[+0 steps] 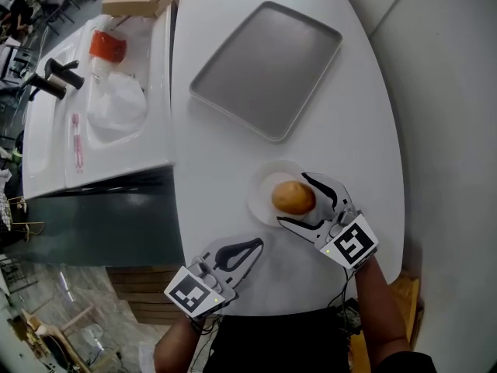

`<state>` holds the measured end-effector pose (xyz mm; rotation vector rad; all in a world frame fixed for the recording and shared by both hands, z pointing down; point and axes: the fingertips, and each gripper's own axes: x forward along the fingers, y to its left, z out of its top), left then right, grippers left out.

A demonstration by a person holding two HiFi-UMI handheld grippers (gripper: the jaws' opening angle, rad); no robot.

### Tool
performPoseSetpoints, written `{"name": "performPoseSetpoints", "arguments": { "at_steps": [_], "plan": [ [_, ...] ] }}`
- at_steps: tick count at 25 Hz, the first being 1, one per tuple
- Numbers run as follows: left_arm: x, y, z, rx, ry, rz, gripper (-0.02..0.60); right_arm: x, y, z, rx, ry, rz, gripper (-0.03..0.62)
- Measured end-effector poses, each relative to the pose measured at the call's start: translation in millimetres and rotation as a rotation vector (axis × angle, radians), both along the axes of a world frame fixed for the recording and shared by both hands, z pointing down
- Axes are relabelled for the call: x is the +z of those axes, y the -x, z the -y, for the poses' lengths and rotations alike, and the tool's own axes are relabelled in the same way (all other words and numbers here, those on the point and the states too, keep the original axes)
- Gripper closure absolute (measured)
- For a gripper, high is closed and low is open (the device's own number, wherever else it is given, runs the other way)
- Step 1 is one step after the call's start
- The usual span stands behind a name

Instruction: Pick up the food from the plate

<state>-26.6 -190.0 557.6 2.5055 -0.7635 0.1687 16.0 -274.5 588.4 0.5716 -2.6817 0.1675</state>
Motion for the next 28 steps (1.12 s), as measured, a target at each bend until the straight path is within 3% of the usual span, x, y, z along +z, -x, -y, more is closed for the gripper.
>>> {"name": "performPoseSetpoints", "arguments": {
  "at_steps": [21,28],
  "plan": [
    [6,5,-2,-0.022,0.017,-0.018,0.572,25,0,0,-0.009,0.045,-0.055,0.237],
    [4,6,-3,-0.027,0.007,-0.016,0.572,20,1,0,-0.022,0.020,-0.042,0.238]
  ]
}}
